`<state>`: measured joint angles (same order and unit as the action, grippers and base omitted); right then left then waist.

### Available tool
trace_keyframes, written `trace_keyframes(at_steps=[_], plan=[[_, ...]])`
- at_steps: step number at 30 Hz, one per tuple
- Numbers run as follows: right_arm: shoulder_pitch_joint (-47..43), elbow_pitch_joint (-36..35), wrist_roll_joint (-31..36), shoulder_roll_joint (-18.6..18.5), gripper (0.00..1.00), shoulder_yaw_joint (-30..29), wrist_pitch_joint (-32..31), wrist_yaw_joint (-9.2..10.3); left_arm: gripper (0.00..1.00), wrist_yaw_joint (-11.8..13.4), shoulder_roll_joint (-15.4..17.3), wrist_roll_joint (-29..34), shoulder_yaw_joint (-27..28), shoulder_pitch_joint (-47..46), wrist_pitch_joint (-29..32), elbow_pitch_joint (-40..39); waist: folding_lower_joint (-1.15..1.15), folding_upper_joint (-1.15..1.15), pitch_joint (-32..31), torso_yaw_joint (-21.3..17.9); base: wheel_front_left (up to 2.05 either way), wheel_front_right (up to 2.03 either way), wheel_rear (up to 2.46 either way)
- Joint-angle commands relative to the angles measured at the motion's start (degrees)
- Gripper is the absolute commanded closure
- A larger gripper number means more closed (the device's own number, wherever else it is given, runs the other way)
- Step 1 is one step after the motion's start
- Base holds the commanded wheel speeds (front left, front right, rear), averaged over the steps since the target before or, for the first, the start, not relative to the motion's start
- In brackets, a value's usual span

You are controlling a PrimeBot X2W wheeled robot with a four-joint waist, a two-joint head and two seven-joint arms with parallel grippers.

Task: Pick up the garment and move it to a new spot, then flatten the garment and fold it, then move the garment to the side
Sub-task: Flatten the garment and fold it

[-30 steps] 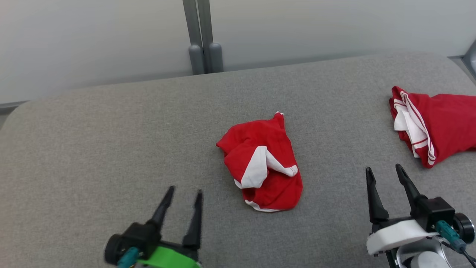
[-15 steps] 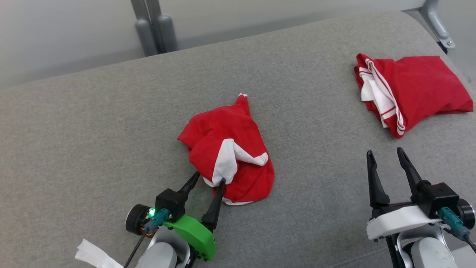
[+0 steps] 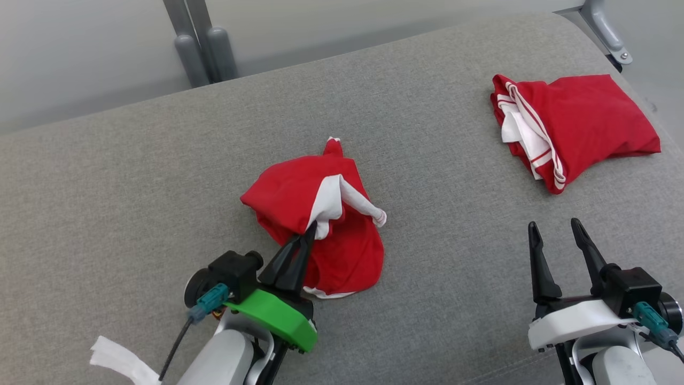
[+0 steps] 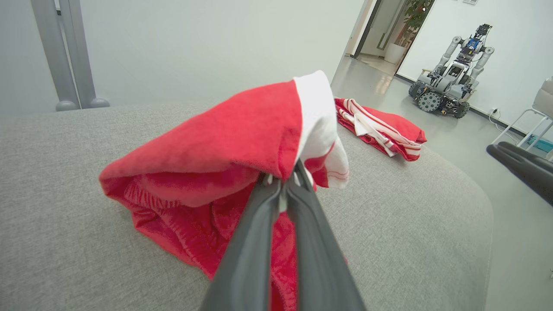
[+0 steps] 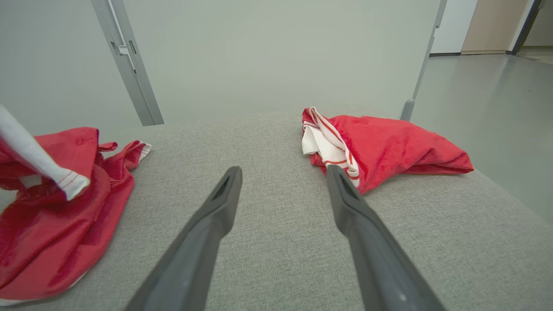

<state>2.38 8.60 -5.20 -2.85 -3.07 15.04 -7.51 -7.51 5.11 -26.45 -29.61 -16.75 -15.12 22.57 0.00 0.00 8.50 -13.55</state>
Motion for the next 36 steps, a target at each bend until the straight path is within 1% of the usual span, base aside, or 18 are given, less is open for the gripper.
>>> trace_keyframes(at_steps=[1,6,11,15,20,23,26,28,30,33,34,36], plan=[[-0.71,-0.04,-0.18,-0.1,0.0,-0.28,0.15,0.04,1.0,0.07,1.15,-0.98,0.36,0.92,0.0,-2.58,0.0,0.0,-0.42,0.77,0.0,0.0,0.0],[-1.41,0.31,-0.3,-0.1,0.0,-0.65,0.15,0.04,1.0,0.06,4.77,-3.66,1.02,1.54,0.64,-12.98,0.0,0.0,-1.1,2.29,0.0,0.0,0.0],[-1.78,0.72,-0.77,-0.11,0.0,-0.6,0.15,0.04,1.0,0.5,8.18,-6.16,2.34,1.75,6.51,-23.94,0.0,0.0,-1.86,3.15,0.0,0.0,0.0],[-1.99,0.96,-0.99,-0.1,0.0,-0.41,0.16,0.04,1.0,2.24,10.74,-8.75,4.09,2.28,12.6,-33.22,0.0,0.0,-2.42,3.41,0.0,0.0,0.0],[-2.16,0.97,-1.22,-0.11,0.0,-0.43,0.15,0.04,1.0,5.1,14.09,-11.62,6.7,2.37,19.61,-43.68,0.0,0.0,-2.75,3.43,0.0,0.0,0.0],[-2.37,1.06,-1.3,-0.11,0.0,-0.57,0.15,0.04,1.0,6.28,15.63,-13.13,7.93,2.18,23.25,-48.87,0.0,0.0,-2.86,3.34,0.0,0.0,0.0],[-2.32,1.01,-1.39,-0.1,0.0,-0.92,0.15,0.04,1.0,7.48,16.28,-16.34,9.14,1.26,26.79,-53.74,0.0,0.0,-2.71,3.41,0.0,0.0,0.0],[-2.18,0.96,-1.36,-0.1,0.0,-1.01,0.15,0.04,1.0,8.07,17.06,-18.51,9.78,0.36,29.35,-55.66,0.0,0.0,-2.51,3.44,0.0,0.0,0.0],[-1.78,0.89,-1.29,-0.1,0.0,-1.07,0.15,0.04,1.0,8.36,17.92,-19.21,9.97,-0.87,31.75,-56.19,0.0,0.0,-2.18,3.43,0.0,0.0,0.0],[-1.08,0.87,-1.45,-0.1,0.0,-0.84,0.15,0.04,1.0,8.62,16.79,-21.43,8.34,-2.44,34.29,-54.17,0.0,0.0,-1.58,3.25,0.0,0.0,0.0],[-0.79,0.93,-1.55,-0.09,0.0,-0.56,0.15,0.04,1.0,8.27,16.15,-21.83,6.95,-2.92,35.14,-52.75,0.0,0.0,-1.22,3.05,0.0,0.0,0.0],[-0.19,1.02,-1.79,-0.11,0.0,-0.17,0.15,0.04,1.0,7.8,13.8,-22.25,3.92,-3.79,35.79,-48.95,0.0,0.0,-0.5,2.65,0.0,0.0,0.0]])
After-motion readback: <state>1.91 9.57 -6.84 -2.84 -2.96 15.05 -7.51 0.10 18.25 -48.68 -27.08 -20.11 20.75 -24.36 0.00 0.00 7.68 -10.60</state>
